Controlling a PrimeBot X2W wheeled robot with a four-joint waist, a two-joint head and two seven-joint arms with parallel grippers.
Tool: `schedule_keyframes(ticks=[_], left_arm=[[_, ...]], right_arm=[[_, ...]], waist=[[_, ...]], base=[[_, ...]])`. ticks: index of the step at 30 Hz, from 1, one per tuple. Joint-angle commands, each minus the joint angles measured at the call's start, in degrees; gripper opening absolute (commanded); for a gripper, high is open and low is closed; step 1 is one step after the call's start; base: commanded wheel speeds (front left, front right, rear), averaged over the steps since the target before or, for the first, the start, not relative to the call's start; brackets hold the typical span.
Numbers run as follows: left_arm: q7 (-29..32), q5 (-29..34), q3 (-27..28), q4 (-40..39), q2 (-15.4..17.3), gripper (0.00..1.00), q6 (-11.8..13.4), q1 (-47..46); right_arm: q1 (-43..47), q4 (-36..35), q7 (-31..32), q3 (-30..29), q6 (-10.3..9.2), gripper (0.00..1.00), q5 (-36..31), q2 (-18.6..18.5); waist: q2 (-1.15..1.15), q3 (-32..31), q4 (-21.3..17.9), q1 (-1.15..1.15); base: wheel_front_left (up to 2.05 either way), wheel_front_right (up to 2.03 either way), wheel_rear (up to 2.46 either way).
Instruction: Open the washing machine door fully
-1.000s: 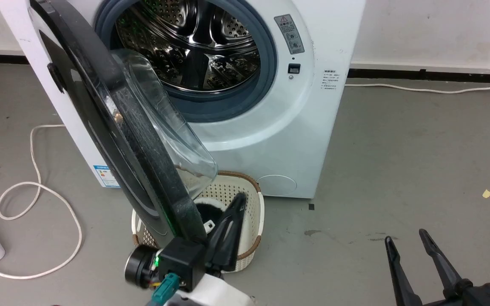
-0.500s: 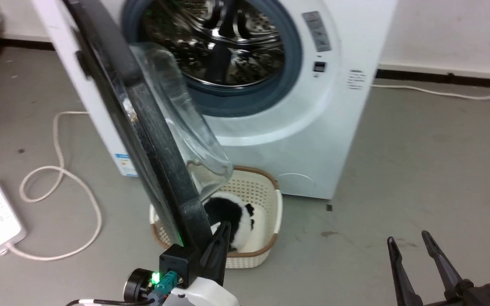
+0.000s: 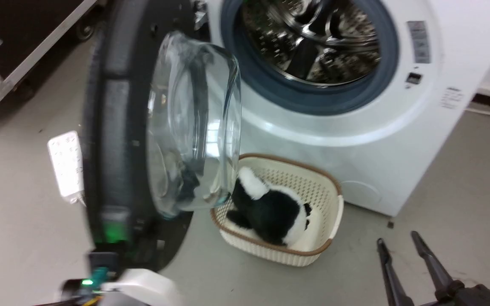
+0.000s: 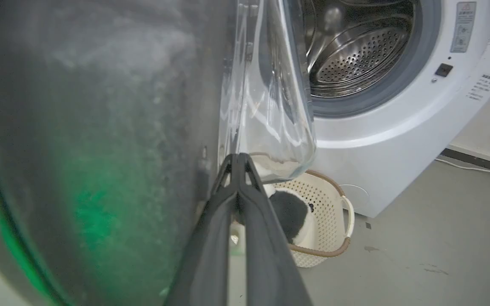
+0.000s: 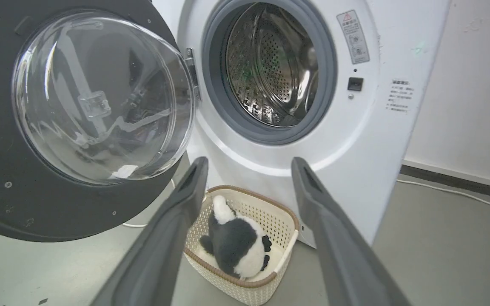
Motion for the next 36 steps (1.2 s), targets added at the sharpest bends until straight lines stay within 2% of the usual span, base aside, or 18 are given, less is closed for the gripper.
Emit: schedule_keyframes(ticks=[1, 7, 14, 24, 30, 36], left_arm=[[0.1, -0.6, 1.6, -0.4, 1.0, 0.00, 0.8, 0.6], [-0.5, -4.2, 8.4, -0.2, 3.2, 0.00, 2.2, -1.1], [-0.8, -8.7, 16.7, 2.4, 7.5, 0.00, 2.4, -4.3], [-4.1, -15.9, 27.5, 15.0, 13.8, 0.00, 0.5, -13.8], [-6.9, -16.7, 29.0, 22.0, 16.8, 0.00, -1.4, -18.1], [-10.3, -14.7, 26.5, 24.1, 16.7, 0.00, -2.9, -18.6]], right_arm=[[-0.2, -0.3, -0.2, 0.0, 0.05, 1.00, -0.3, 0.2], [-1.4, -0.7, -0.2, -0.1, 0.05, 1.00, -1.9, 0.2], [-3.0, -1.1, -0.2, -0.1, 0.05, 1.00, -3.8, 0.2], [-4.6, -2.1, -0.2, -0.7, 0.05, 1.00, -4.6, -2.0], [-4.9, -2.2, -0.2, -0.8, 0.05, 1.00, -4.5, -2.9], [-4.8, -1.4, -0.2, -0.4, 0.05, 1.00, -4.4, -2.2]], waist=[[0.00, 2.0, 1.6, 0.00], [0.00, 5.8, 2.2, 0.00], [0.00, 10.5, 0.7, 0.00], [0.00, 16.5, -1.2, 0.00], [0.00, 17.3, -1.3, 0.00], [0.00, 15.3, -1.4, 0.00]], base=[[0.00, 0.00, 0.00], [0.00, 0.00, 0.00], [0.00, 0.00, 0.00], [0.00, 0.00, 0.00], [0.00, 0.00, 0.00], [0.00, 0.00, 0.00]])
